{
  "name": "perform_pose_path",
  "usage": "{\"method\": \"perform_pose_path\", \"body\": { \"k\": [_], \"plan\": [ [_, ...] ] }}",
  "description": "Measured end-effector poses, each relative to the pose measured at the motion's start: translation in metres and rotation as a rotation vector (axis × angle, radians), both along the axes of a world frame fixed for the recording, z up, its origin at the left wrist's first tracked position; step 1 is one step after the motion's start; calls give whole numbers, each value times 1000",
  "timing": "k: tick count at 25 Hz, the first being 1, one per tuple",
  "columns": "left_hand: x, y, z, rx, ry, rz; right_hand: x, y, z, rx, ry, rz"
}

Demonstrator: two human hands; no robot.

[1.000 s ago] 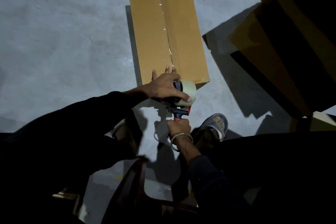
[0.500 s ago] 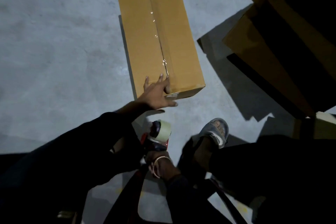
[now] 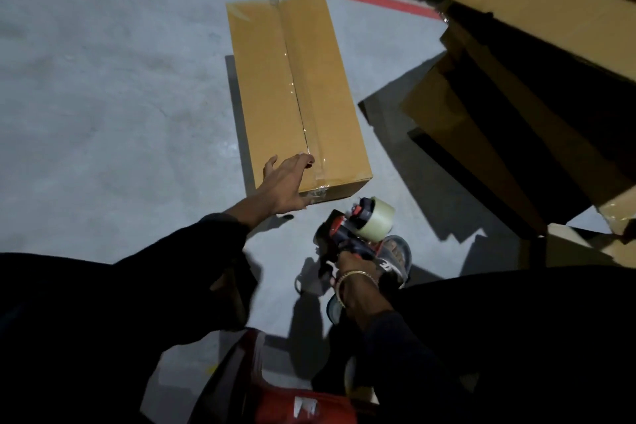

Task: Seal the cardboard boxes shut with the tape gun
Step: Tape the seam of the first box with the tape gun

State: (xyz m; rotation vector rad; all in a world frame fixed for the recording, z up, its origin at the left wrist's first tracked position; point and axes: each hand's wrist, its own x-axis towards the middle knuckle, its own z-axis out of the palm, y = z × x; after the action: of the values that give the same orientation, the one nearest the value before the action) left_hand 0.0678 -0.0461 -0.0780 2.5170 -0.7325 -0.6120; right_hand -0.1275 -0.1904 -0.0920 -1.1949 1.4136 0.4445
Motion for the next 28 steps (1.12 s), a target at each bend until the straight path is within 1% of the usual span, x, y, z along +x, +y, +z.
{"method": "perform_pose_path", "body": {
  "k": [2, 3, 5, 7, 9, 11, 16, 19, 22, 24, 26, 28],
  "plan": [
    [-3, -7, -3, 30, -61, 2, -5, -23, -2, -199, -20, -11],
    [-5, -9, -5, 43, -92, 12, -1, -32, 22, -258, -28, 16],
    [-7, -13, -9, 68, -152, 44, 12, -46, 62, -308, -55, 38],
    [-8, -16, -13, 134, -227, 30, 28, -61, 75, -354, -79, 56],
    [-7, -15, -14, 190, -296, -22, 49, -70, 73, -378, -130, 97],
    [-4, -14, -19, 199, -340, -56, 74, -70, 67, -419, -166, 153],
    [3, -13, -44, 284, -398, -103, 129, -78, 43, -619, -210, 329],
    [4, -14, -54, 310, -416, -139, 153, -81, 31, -624, -234, 367],
    [4, -15, -59, 379, -469, -172, 161, -77, 20, -596, -259, 339],
    [3, -15, -57, 339, -451, -166, 158, -78, 11, -565, -264, 312],
    [0, -16, -54, 274, -434, -113, 155, -79, 7, -518, -276, 245],
    [-1, -18, -55, 325, -465, -130, 152, -79, 5, -485, -286, 206]
  ]
}}
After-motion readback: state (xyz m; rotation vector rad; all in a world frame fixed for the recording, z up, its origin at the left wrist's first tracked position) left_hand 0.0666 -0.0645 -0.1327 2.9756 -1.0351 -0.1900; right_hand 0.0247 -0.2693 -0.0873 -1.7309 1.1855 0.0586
